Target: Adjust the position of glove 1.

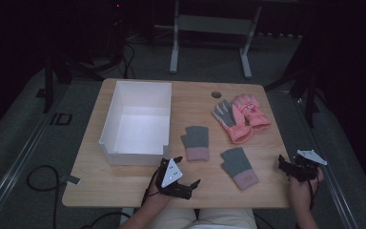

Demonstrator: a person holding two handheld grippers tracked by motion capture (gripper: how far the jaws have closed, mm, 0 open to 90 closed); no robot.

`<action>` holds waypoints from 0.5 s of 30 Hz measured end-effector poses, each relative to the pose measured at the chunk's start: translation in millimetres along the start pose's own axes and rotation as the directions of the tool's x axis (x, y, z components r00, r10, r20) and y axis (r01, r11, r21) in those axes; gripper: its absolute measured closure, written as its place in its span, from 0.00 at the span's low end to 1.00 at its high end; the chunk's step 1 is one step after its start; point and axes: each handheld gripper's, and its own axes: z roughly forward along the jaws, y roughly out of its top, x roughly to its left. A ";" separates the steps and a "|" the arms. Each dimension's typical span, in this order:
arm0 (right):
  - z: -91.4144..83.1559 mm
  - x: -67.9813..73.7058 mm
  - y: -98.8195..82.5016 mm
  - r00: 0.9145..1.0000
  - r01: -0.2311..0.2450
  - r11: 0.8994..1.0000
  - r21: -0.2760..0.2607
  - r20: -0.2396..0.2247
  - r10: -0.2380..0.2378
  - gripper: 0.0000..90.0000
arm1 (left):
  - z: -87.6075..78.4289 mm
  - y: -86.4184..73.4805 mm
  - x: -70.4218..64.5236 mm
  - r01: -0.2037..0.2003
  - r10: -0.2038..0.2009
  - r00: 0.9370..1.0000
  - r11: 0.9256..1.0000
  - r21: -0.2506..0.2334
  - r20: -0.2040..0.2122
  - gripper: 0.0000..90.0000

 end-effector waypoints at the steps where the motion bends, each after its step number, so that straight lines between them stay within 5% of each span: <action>1: 0.1 0.0 0.0 1.000 -0.002 1.000 0.001 0.000 0.002 0.15 | 0.0 -0.1 0.4 0.005 -0.005 1.000 1.000 -0.002 0.003 0.01; 11: 0.4 1.0 0.3 1.000 0.006 1.000 0.004 0.011 -0.006 0.15 | -0.7 -0.4 2.0 0.021 -0.021 1.000 1.000 -0.011 0.002 0.01; 15: 3.9 -1.8 1.5 1.000 -0.015 0.999 0.045 0.004 0.015 0.15 | -1.1 -0.5 2.1 0.023 -0.023 1.000 1.000 -0.013 0.004 0.01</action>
